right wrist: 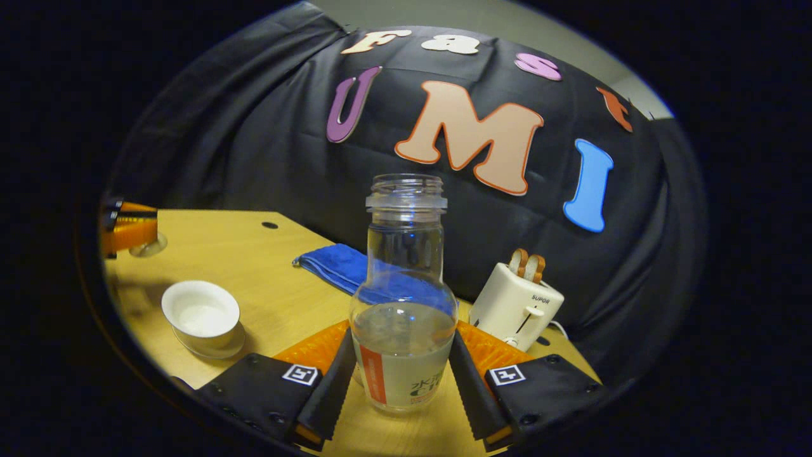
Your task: Open the teacup lid with one hand, grasp the water bottle and pour water into the teacup with the other hand; after pouring, place the water bottle on the coaster and then close the teacup lid.
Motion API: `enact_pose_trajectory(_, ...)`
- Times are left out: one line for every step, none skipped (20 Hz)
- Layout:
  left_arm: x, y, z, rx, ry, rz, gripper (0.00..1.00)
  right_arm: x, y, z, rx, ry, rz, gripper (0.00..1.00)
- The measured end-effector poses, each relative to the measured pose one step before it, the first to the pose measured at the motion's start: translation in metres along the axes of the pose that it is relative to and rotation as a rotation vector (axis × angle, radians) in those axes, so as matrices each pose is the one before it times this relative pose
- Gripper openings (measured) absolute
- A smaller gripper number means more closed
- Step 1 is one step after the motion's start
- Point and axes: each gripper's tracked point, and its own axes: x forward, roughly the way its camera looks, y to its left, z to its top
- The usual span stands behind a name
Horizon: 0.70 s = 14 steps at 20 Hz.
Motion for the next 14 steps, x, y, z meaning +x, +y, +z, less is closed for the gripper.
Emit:
enact_pose_trajectory(-0.00042, -0.00027, -0.00022, -0.00006, -0.00017, 0.00003, 0.25, 0.00567, -0.00235, -0.00209, 0.04932, 0.00221, 0.00141, 0.80)
enact_pose_trajectory(-0.00014, 0.00006, 0.00019, 0.00008, -0.00006, 0.00001, 0.25, 0.00437, -0.00176, -0.00155, 0.03951, 0.00029, -0.00041, 0.80)
enact_pose_trajectory(0.00044, -0.00016, -0.00061, -0.00006, 0.00017, -0.00005, 0.26, 0.00455, -0.00159, -0.00240, 0.03330, 0.00230, -0.00091, 0.81)
enact_pose_trajectory(-0.00006, -0.00010, 0.00061, -0.00007, -0.00028, 0.00011, 0.25, 0.00344, -0.00141, -0.00117, 0.01788, 0.00120, -0.00077, 0.82)
enact_pose_trajectory(0.00001, 0.00047, -0.00055, 0.00010, 0.00043, 0.00000, 0.25, 0.00306, -0.00002, -0.00146, 0.01636, 0.00352, 0.00275, 0.83)
enact_pose_trajectory(0.00022, -0.00023, 0.00082, -0.00022, -0.00022, 0.00000, 0.25, 0.00390, -0.00094, -0.00305, 0.01795, 0.00433, 0.00062, 0.80)
enact_pose_trajectory(0.00048, -0.00008, -0.00078, -0.00009, 0.00035, -0.00003, 0.25, 0.00282, 0.00002, -0.00063, 0.01629, 0.00173, 0.00130, 0.82)
enact_pose_trajectory(-0.00010, -0.00030, 0.00009, -0.00003, -0.00018, -0.00001, 0.25, 0.00276, -0.00068, -0.00039, 0.01590, -0.00241, -0.00080, 0.80)
enact_pose_trajectory(-0.00015, 0.00043, -0.00036, -0.00004, -0.00021, -0.00004, 0.25, 0.00463, -0.00187, 0.00047, 0.01849, -0.00704, -0.00709, 0.80)
enact_pose_trajectory(-0.00026, 0.00027, 0.00057, 0.00014, 0.00011, 0.00000, 0.25, 0.00351, -0.00160, 0.00087, 0.01727, -0.00582, -0.00644, 0.82)
enact_pose_trajectory(0.00001, -0.00045, -0.00029, 0.00009, -0.00027, 0.00010, 0.25, 0.00465, -0.00023, -0.00062, 0.01576, -0.00135, -0.00250, 0.82)
enact_pose_trajectory(-0.00030, 0.00003, 0.00076, -0.00007, 0.00006, 0.00002, 0.25, 0.00428, -0.00384, -0.00423, -0.00031, 0.00775, -0.01087, 0.80)
enact_pose_trajectory(0.00087, -0.00001, -0.00081, 0.00000, 0.00022, 0.00002, 0.26, 0.00387, -0.00257, -0.00298, -0.00921, 0.00787, -0.00946, 0.80)
enact_pose_trajectory(-0.00013, 0.00004, 0.00034, -0.00011, -0.00007, -0.00009, 0.26, 0.00210, -0.00071, -0.00312, -0.00675, 0.00685, -0.00462, 0.80)
